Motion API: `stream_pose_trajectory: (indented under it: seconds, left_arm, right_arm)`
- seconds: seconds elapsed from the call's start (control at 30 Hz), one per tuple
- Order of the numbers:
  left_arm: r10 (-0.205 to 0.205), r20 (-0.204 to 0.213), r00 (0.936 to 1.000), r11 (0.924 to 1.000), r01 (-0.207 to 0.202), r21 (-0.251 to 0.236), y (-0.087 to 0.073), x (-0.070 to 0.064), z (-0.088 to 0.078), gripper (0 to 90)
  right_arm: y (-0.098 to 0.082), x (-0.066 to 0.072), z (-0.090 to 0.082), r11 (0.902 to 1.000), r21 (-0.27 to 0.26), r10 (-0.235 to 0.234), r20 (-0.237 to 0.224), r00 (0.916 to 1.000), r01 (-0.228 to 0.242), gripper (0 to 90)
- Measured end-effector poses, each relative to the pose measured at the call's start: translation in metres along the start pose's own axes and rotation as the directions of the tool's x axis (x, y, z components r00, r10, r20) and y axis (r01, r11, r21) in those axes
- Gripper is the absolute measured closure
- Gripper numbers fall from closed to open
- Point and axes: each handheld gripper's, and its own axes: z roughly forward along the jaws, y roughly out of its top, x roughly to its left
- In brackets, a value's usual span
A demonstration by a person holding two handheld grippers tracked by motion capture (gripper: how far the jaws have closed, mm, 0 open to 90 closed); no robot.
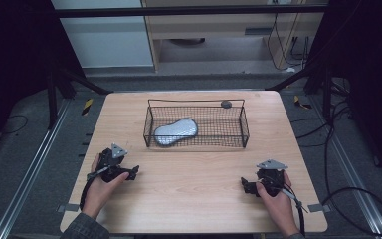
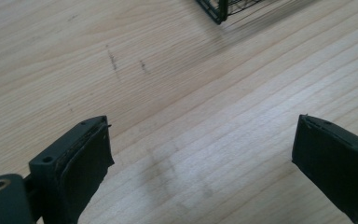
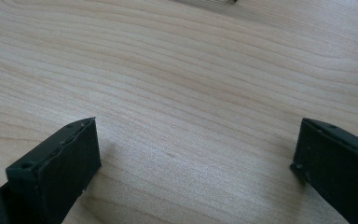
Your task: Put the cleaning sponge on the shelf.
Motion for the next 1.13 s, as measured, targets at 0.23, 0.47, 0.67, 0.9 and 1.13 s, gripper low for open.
stream_pose_trajectory:
  seconds: [0.23,0.47,0.67,0.9,1.13]
  left_arm:
    - [-0.065,0.005,0.9979,0.9979,0.065,0.008,-0.007,0.013,0.007,3.8]
    - [-0.096,0.025,0.9950,0.9952,0.096,0.019,-0.011,0.016,0.014,3.2]
    - [-0.129,0.053,0.9903,0.9917,0.129,0.003,-0.015,0.018,0.019,0.2]
    - [-0.136,0.073,0.9881,0.9889,0.140,-0.051,-0.021,0.019,0.021,0.0]
    - [-0.136,0.073,0.9881,0.9889,0.139,-0.051,-0.021,0.019,0.021,0.0]
  right_arm:
    - [0.000,0.000,0.000,1.0000,0.000,0.000,-0.001,1.0000,0.000,0.6]
    - [0.000,0.000,0.000,1.0000,0.001,0.002,-0.002,1.0000,-0.002,0.5]
    - [0.000,0.000,0.000,1.0000,0.000,-0.001,-0.001,1.0000,0.001,0.4]
    - [0.000,0.000,0.000,1.0000,0.001,-0.002,-0.002,1.0000,0.002,0.4]
    - [0.000,0.000,0.000,1.0000,0.001,0.001,-0.004,1.0000,-0.001,0.4]
